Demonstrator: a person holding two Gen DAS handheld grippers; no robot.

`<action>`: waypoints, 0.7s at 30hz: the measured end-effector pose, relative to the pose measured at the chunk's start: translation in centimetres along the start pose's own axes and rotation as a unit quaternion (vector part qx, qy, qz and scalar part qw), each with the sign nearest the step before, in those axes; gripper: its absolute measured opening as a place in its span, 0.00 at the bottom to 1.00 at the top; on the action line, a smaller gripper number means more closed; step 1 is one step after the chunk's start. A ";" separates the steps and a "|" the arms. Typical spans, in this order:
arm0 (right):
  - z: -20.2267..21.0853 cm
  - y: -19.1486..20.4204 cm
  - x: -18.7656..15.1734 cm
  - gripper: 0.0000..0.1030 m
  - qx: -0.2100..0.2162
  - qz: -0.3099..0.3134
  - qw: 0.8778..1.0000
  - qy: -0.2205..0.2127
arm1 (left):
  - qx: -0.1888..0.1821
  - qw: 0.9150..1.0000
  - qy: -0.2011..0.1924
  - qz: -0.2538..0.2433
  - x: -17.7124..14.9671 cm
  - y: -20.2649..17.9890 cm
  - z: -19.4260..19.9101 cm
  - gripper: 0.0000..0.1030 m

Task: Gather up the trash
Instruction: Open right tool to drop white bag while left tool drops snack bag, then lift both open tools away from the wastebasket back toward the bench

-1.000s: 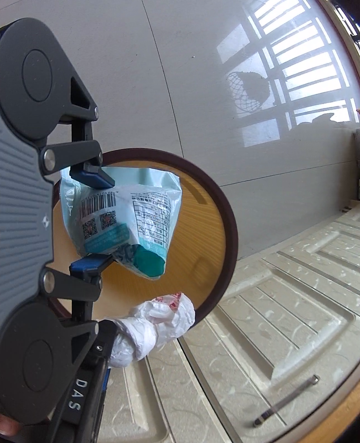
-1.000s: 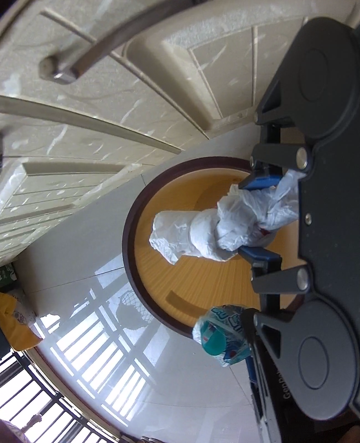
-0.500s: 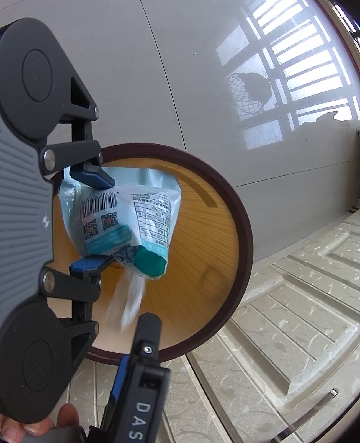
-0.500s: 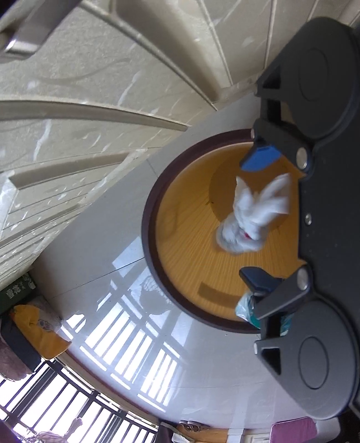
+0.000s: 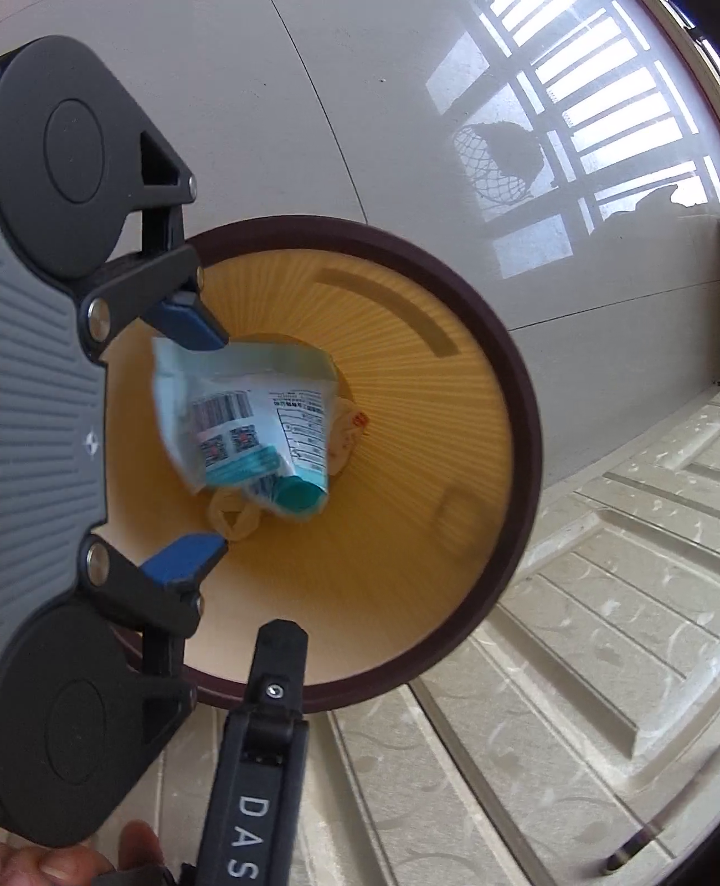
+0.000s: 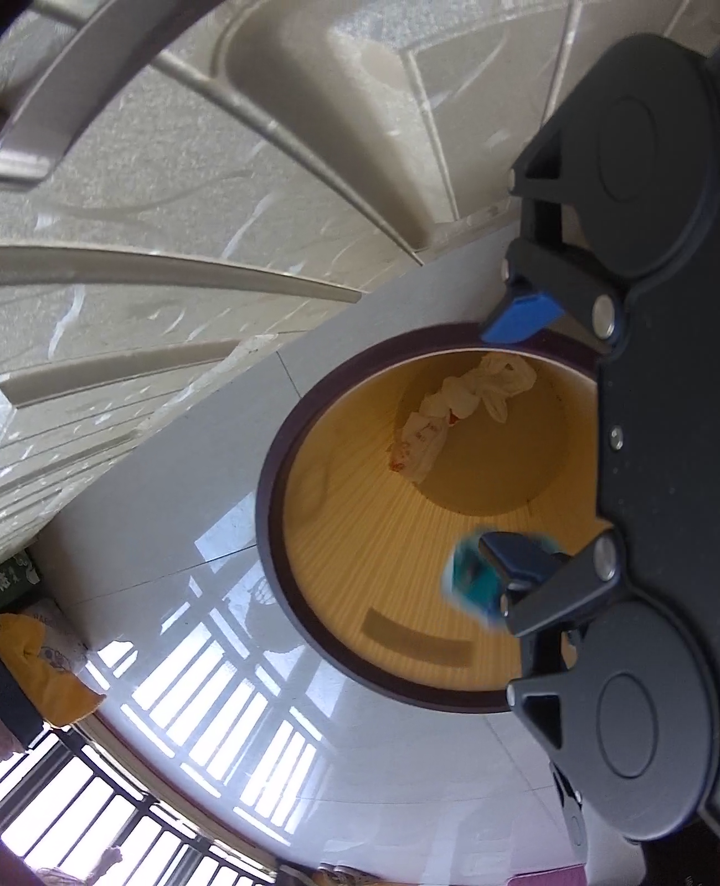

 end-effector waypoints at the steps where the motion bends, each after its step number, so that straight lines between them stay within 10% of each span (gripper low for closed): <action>1: 0.1 0.0 -0.1 0.74 -0.003 0.006 1.000 0.000 | 0.001 1.000 0.003 -0.001 -0.2 0.0 0.1 0.74; 21: 4.1 0.7 -2.6 0.83 -0.045 0.076 0.996 -0.026 | 0.041 0.999 0.006 -0.008 -3.0 1.4 5.2 0.89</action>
Point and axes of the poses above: each gripper's, at about its wrist camera, not at the fingertips, and z roughly against the way its jaws point, y to its left, x to its top, the point moved 6 cm from there along -z, roughly the way its jaws point, and after that the axes turned 9 degrees about -x, right-handed, at the moved point
